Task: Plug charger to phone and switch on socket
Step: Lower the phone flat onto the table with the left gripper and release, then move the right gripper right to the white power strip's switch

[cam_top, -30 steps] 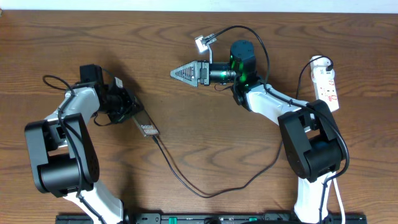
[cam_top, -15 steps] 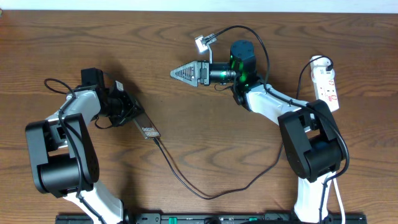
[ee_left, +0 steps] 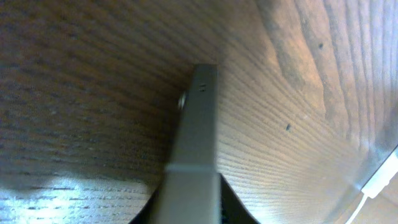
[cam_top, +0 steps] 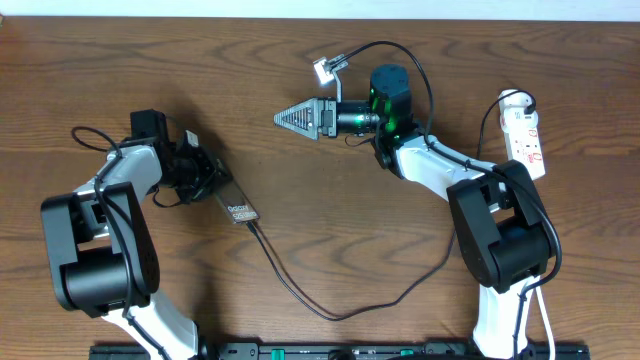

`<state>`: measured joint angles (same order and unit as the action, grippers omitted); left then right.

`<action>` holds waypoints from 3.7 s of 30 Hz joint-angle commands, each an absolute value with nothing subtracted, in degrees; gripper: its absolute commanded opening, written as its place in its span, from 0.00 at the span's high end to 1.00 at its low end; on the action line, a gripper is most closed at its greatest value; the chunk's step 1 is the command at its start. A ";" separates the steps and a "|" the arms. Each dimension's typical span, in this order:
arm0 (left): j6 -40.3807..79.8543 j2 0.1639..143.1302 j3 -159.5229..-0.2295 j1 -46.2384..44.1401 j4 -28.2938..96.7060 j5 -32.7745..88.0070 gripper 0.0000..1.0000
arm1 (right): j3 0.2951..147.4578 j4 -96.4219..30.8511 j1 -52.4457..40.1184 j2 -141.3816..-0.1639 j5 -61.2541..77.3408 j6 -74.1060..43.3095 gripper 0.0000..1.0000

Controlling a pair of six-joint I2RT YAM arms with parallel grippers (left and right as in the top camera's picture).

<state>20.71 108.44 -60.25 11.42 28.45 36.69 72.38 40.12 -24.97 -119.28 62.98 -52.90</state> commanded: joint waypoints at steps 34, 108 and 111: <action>20.47 105.78 -59.13 11.22 41.08 30.79 0.25 | 73.38 38.72 -24.95 -118.67 63.53 -49.52 0.01; 15.53 71.48 -59.13 11.22 35.70 27.62 0.01 | 117.86 -67.83 30.65 -131.59 29.98 16.53 0.01; 15.70 71.48 -59.13 11.20 35.73 27.64 0.01 | 117.86 -67.46 29.23 -134.21 30.35 17.87 0.01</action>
